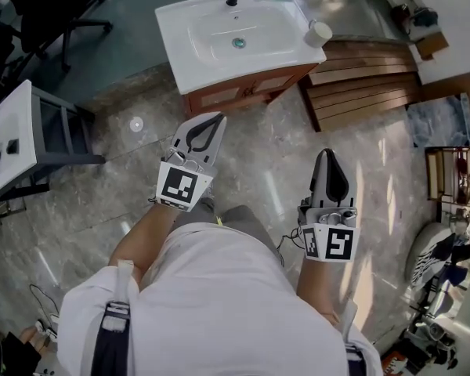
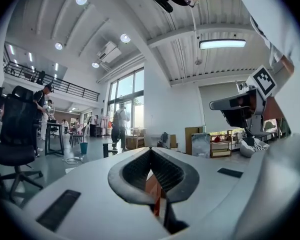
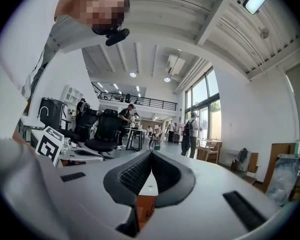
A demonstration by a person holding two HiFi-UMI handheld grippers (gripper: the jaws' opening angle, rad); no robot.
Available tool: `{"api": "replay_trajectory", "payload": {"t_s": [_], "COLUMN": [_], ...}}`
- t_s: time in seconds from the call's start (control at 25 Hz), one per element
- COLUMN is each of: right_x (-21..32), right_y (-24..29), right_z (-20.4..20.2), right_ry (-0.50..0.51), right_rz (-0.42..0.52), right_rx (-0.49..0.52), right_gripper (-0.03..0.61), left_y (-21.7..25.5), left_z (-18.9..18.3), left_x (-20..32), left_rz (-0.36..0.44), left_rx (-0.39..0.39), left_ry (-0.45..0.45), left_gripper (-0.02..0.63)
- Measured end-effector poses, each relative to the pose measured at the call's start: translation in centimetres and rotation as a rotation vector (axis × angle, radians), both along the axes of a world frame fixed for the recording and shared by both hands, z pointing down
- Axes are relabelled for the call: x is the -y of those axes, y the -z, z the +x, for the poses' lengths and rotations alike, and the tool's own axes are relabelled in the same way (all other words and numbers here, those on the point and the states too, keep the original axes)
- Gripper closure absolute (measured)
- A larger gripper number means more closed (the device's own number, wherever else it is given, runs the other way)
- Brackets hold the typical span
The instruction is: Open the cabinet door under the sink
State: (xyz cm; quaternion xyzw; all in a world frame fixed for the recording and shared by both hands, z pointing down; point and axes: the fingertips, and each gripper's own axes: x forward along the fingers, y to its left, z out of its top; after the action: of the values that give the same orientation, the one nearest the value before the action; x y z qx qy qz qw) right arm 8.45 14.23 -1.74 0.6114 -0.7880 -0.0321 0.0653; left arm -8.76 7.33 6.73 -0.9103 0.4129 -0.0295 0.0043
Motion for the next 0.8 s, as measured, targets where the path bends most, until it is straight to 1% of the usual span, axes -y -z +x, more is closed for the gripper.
{"api": "replay_trajectory", "payload": {"t_s": [0.12,0.28,0.44,0.56,0.64,0.72,0.8], "right_x": [0.8,2.5,4.6,6.4,7.6,8.8,9.7], "right_y": [-0.6,-0.8,-0.5,0.2,0.6,0.2,-0.5], "right_z": [0.6,1.7,2.9,3.8,4.6,5.4,5.8], "right_ry": [-0.016,-0.020,0.014,0.048,0.063,0.074,0.090], "right_rz": [-0.021,-0.020,0.000,0.012,0.021,0.014,-0.002], "right_rx": [0.001,0.008,0.039,0.056,0.055,0.057,0.061], "right_gripper": [0.546,0.546,0.546,0.546,0.546,0.546,0.546], "left_y": [-0.8,-1.4,-1.2,0.5,0.8,0.0,-0.8], "left_z": [0.4,1.8,3.5,4.3,4.9,5.5,5.7], "left_x": [1.3,2.5,3.8,4.6,5.2,6.0,6.9], "left_rz": [-0.021,-0.040,-0.026,0.006,0.015,0.001,-0.017], "left_rx": [0.001,0.009,0.019,-0.011,-0.001,0.021,0.022], "left_ry": [-0.009,-0.018,-0.011,0.015,0.030,0.046,0.071], "left_gripper": [0.601,0.601,0.601,0.601,0.601,0.601,0.601]}}
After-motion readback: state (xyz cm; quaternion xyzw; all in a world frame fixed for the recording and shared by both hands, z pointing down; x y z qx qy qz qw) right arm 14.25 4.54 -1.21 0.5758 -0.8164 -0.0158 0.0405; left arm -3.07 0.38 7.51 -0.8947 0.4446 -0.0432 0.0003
